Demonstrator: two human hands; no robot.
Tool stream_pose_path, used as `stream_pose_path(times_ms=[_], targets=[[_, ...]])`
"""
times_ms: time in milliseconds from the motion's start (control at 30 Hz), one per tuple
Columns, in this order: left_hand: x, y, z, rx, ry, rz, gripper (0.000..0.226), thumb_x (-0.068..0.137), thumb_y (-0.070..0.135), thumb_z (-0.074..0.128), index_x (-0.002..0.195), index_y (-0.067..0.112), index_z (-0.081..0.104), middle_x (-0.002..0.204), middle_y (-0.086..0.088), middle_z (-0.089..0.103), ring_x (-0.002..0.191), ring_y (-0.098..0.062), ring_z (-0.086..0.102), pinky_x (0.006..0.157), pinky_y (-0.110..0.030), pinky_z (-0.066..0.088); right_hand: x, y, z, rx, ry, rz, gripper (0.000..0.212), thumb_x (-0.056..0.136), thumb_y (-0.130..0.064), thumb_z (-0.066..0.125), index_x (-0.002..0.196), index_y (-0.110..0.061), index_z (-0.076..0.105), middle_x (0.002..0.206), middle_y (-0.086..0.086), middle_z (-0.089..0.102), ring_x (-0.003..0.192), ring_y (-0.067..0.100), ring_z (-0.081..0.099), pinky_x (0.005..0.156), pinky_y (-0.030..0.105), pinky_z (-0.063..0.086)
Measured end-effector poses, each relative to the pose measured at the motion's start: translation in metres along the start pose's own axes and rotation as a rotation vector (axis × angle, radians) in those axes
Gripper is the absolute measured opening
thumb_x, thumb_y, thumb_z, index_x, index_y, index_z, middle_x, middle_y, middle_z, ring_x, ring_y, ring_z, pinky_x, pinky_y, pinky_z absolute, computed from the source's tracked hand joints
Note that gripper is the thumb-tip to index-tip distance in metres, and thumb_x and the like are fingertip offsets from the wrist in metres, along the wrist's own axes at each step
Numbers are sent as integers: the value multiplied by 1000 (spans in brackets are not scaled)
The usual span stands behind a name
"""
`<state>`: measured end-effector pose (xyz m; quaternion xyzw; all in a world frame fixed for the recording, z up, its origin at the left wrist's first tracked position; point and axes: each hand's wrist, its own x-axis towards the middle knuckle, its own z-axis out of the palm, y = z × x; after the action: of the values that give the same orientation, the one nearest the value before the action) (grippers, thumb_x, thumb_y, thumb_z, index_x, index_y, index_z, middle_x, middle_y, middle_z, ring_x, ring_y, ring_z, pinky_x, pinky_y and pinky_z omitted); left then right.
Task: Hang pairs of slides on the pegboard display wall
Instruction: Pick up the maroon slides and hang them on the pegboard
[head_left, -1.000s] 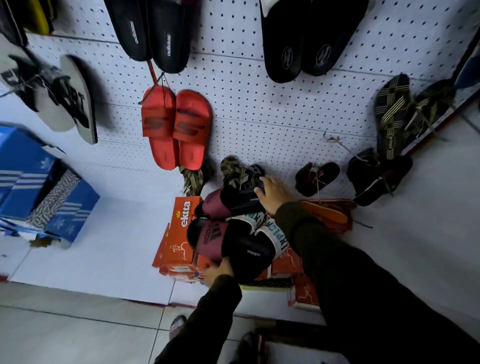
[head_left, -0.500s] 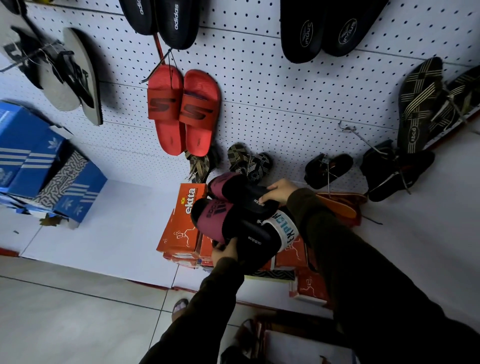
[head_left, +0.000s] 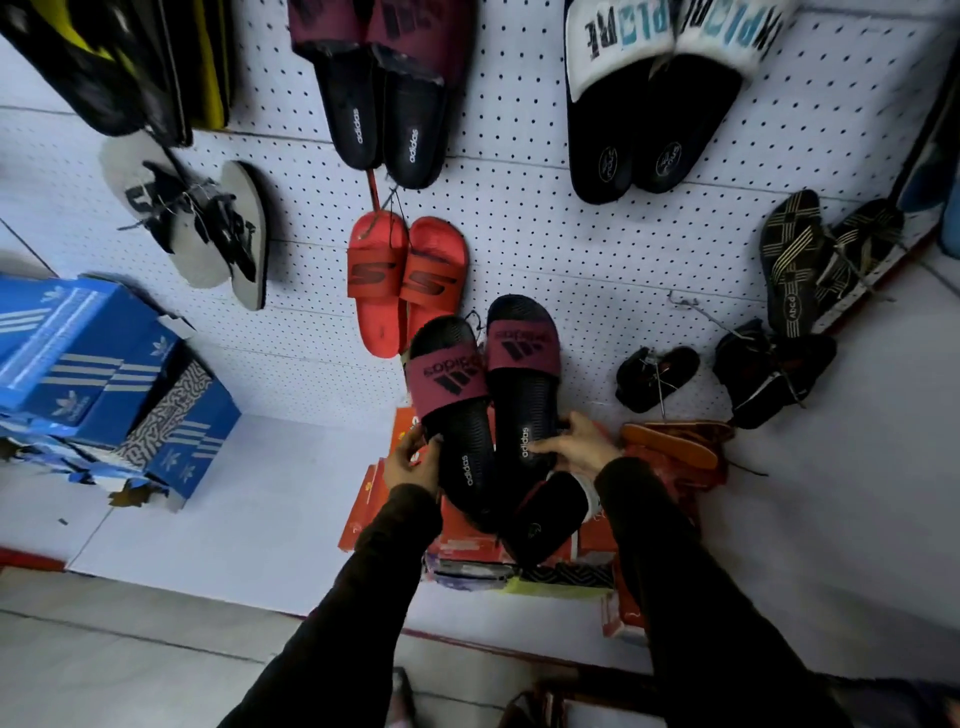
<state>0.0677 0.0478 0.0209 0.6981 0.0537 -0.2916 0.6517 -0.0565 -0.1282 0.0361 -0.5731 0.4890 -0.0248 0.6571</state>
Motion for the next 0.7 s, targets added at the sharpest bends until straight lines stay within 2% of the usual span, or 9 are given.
stream_pose_path(times_ms=[67, 133, 233, 300, 367, 433, 500, 600, 700], targets=[[-3, 28, -7, 22, -21, 121, 37, 86, 9, 63, 122, 3, 61, 117, -16, 67, 101, -23, 63, 97, -42, 51, -9, -10, 11, 29, 57, -95, 58, 69, 5, 81, 116, -11, 52, 127, 16, 64, 116, 36, 64, 100, 54, 52], [-1, 48, -13, 23, -43, 210, 39, 86, 10, 63, 125, 3, 61, 120, -17, 67, 103, -25, 64, 94, -33, 50, -18, -26, 18, 43, 93, -178, 52, 68, 5, 81, 106, -18, 53, 120, 10, 65, 115, 32, 65, 103, 52, 51], [-1, 81, -25, -28, -70, 287, 41, 87, 12, 62, 127, 5, 59, 123, -13, 66, 102, -23, 63, 91, -27, 48, -35, -55, 33, 92, 140, -295, 52, 72, 8, 77, 114, -11, 51, 109, 9, 63, 107, 30, 65, 101, 50, 52], [2, 100, -29, -53, -83, 360, 41, 87, 11, 63, 127, 5, 59, 123, -13, 66, 103, -24, 64, 88, -26, 52, -43, -73, 39, 102, 161, -368, 53, 75, 7, 77, 118, -6, 51, 104, 8, 65, 99, 28, 66, 94, 47, 56], [3, 121, -37, -80, -89, 443, 41, 88, 10, 62, 128, 4, 58, 120, -10, 66, 95, -20, 65, 75, -12, 56, -54, -92, 46, 102, 183, -442, 56, 74, 2, 79, 122, -8, 52, 104, 7, 67, 100, 24, 67, 90, 40, 57], [5, 147, -44, -130, -93, 507, 42, 88, 9, 61, 129, 6, 57, 115, -7, 66, 88, -14, 65, 67, -4, 54, -64, -116, 54, 108, 206, -520, 58, 72, -2, 81, 123, -11, 54, 111, 9, 69, 105, 24, 67, 95, 42, 56], [7, 175, -50, -182, -101, 567, 42, 88, 8, 61, 130, 6, 57, 109, -4, 67, 85, -12, 66, 71, -6, 55, -74, -142, 64, 150, 193, -592, 59, 73, -1, 81, 124, -11, 54, 118, 12, 69, 103, 23, 68, 97, 45, 56], [12, 217, -58, -234, -88, 644, 40, 89, 7, 60, 128, 6, 57, 98, 7, 68, 74, -1, 66, 70, -10, 56, -87, -182, 77, 183, 192, -708, 56, 72, 3, 80, 121, -10, 55, 117, 14, 67, 92, 19, 69, 86, 38, 59], [24, 261, -67, -220, -72, 756, 40, 88, 10, 60, 128, 9, 58, 109, -2, 69, 80, -11, 64, 80, -25, 53, -100, -221, 91, 220, 207, -802, 54, 72, 7, 79, 119, -8, 55, 114, 17, 67, 88, 22, 68, 85, 38, 59]])
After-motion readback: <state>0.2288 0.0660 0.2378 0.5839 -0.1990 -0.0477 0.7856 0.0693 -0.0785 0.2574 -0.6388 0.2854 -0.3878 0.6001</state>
